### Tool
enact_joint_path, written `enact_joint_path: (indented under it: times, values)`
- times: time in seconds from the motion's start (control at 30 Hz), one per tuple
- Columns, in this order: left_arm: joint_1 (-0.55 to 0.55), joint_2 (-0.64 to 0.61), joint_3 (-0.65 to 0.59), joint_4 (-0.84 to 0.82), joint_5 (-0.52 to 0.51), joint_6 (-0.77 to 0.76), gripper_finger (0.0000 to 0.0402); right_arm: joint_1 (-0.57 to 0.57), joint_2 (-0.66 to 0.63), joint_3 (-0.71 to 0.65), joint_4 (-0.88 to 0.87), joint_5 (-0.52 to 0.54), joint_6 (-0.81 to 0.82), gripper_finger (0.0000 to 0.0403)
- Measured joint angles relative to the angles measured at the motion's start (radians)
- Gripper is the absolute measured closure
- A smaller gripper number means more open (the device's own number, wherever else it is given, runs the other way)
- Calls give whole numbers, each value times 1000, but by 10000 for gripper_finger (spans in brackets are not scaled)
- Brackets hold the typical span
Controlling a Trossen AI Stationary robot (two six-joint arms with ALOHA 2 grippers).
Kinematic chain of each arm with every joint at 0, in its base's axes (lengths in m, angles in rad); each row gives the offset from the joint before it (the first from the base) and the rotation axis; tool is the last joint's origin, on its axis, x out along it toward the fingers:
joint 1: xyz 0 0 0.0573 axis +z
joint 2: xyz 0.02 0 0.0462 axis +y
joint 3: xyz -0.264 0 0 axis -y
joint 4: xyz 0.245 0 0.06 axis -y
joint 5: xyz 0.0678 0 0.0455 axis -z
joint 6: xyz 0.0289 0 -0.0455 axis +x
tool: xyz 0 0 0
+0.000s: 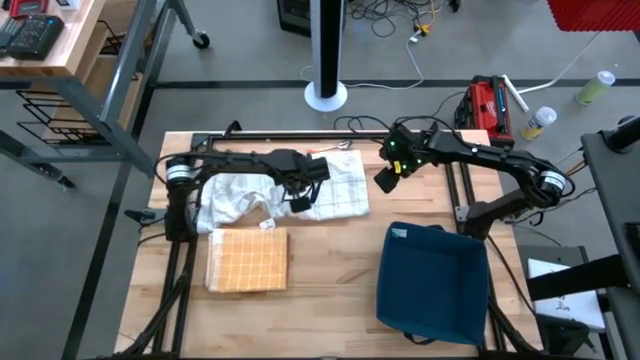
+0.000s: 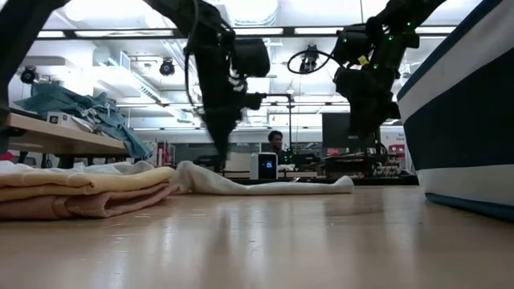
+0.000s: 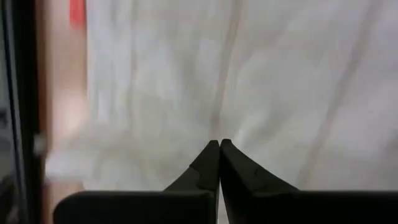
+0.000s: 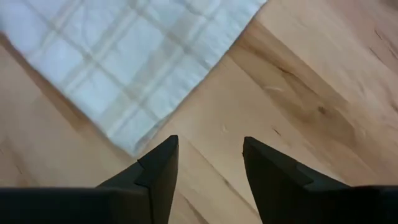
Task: Fold towel
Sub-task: Fold the white towel
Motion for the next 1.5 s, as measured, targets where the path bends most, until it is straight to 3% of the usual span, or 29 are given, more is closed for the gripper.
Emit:
enact_joint_path:
  times: [0.23,0.37,0.6,1.0,1.1,1.3,1.5]
  values:
    - [-11,-31,-104,432,326,140,401,61,2,-5,14,23,85,208]
    - [-11,30,-147,492,293,148,401,104,8,-21,81,139,153,197]
    - [-11,103,-175,505,272,95,401,142,70,-78,209,143,307,183]
    - [-10,84,-227,500,335,95,401,211,283,-28,282,190,421,175]
    - [-10,84,-229,529,395,103,401,223,339,-8,287,195,433,175]
    - [-11,85,-239,548,496,107,401,236,406,12,366,209,458,176]
    - [-12,85,-242,552,490,86,401,244,397,14,342,180,474,180]
